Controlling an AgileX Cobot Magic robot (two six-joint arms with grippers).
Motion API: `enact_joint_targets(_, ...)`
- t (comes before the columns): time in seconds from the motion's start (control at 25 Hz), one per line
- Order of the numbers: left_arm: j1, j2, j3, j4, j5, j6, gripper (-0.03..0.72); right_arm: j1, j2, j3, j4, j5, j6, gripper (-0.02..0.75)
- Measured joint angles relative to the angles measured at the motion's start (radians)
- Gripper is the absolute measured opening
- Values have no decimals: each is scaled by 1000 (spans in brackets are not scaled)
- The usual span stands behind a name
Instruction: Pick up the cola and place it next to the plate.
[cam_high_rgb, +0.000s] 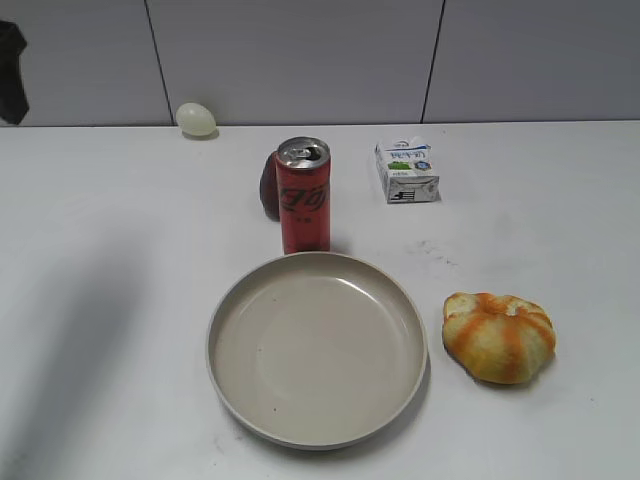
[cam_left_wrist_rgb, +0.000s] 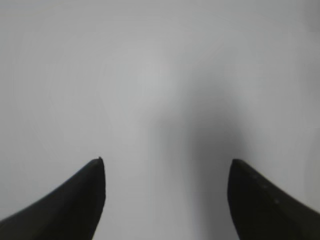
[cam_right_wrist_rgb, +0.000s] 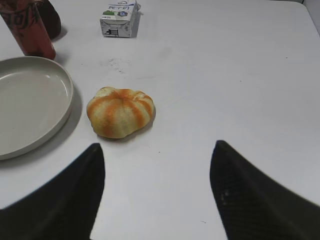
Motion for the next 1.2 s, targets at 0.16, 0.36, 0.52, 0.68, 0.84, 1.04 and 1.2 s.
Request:
enact_joint_targets(0.16, 35, -152, 193, -1, -8, 0, 579, 0, 0, 0, 0, 0, 0, 531)
enact_joint_targets(0.36, 75, -374, 426, -3, -46, 0, 579, 0, 0, 0, 0, 0, 0, 531)
enact_joint_targets(0.52, 95, -536, 595, -5, -75, 0, 579, 0, 0, 0, 0, 0, 0, 531)
enact_joint_targets(0.68, 99, -699, 738, -29, -95, 0, 575, 0, 0, 0, 0, 0, 0, 531)
enact_joint_targets(0.84, 99, -855, 857, -49, -103, 0, 575, 0, 0, 0, 0, 0, 0, 531)
enact_joint_targets(1.04, 99, -1055, 965, -59, -139, 0, 575, 0, 0, 0, 0, 0, 0, 531)
enact_joint_targets(1.2, 99, -1204, 985, -67, -163, 0, 571, 0, 0, 0, 0, 0, 0, 531)
